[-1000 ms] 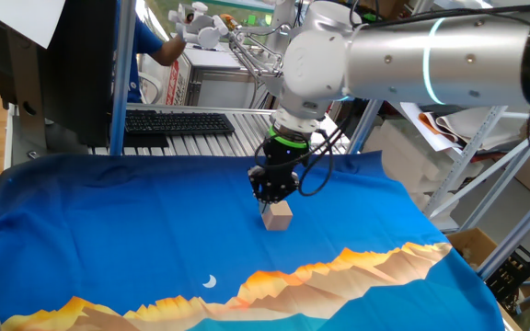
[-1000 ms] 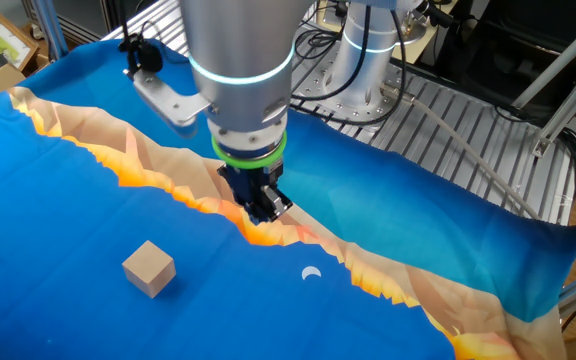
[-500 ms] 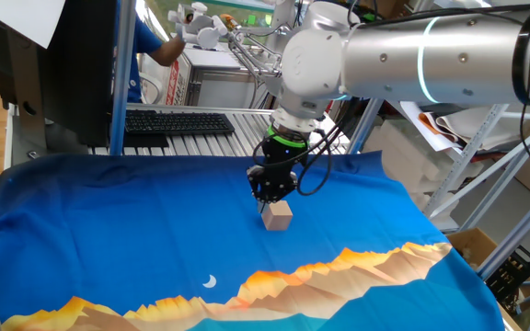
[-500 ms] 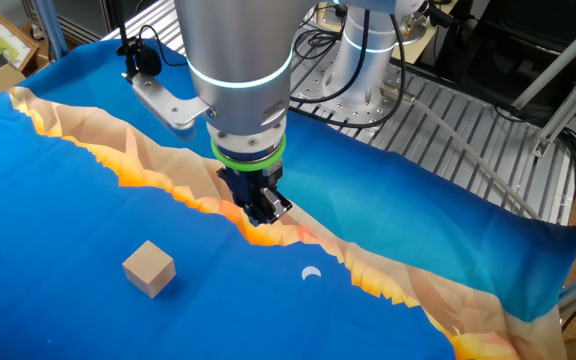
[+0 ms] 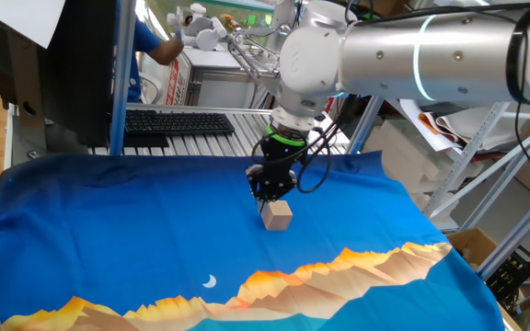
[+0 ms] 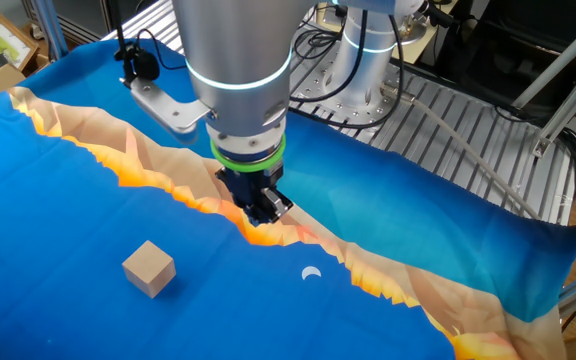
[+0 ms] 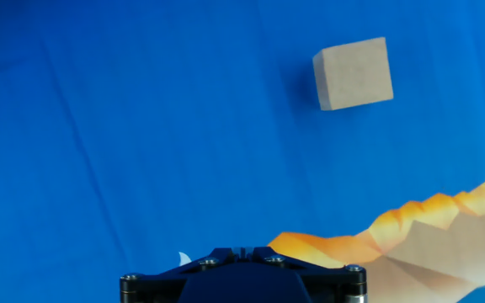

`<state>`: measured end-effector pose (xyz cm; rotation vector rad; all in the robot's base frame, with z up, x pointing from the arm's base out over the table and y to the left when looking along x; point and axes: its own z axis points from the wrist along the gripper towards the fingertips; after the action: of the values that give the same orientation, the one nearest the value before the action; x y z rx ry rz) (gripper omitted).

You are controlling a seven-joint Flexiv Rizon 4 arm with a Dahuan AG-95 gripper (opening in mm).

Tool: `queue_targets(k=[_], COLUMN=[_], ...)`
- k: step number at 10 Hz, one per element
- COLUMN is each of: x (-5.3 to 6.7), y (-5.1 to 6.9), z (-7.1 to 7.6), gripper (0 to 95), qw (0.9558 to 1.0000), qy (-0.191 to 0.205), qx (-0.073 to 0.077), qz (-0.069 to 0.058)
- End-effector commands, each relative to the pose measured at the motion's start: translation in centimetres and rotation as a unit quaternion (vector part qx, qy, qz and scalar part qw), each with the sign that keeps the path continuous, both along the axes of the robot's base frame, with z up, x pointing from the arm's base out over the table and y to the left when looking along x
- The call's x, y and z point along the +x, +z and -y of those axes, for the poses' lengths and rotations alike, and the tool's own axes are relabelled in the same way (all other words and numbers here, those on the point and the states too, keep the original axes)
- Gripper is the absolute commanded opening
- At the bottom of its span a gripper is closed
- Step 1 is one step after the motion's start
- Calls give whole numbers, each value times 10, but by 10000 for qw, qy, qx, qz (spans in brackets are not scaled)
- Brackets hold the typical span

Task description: Approach and touch the side of the small block

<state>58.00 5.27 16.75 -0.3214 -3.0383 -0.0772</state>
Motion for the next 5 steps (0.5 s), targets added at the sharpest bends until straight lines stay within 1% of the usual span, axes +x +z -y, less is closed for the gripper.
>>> queue_targets(k=[1,2,3,4,5], x=[-1,-1,-1,-1,-1], y=[0,0,0,0,0], z=[0,0,0,0,0], gripper=[0,0,0,0,0], qw=[9993,9991,9988,9983,9976], qy=[322,390,475,579,671], qx=[-205,-185,-103,-53,-44], qz=[12,51,68,89,136])
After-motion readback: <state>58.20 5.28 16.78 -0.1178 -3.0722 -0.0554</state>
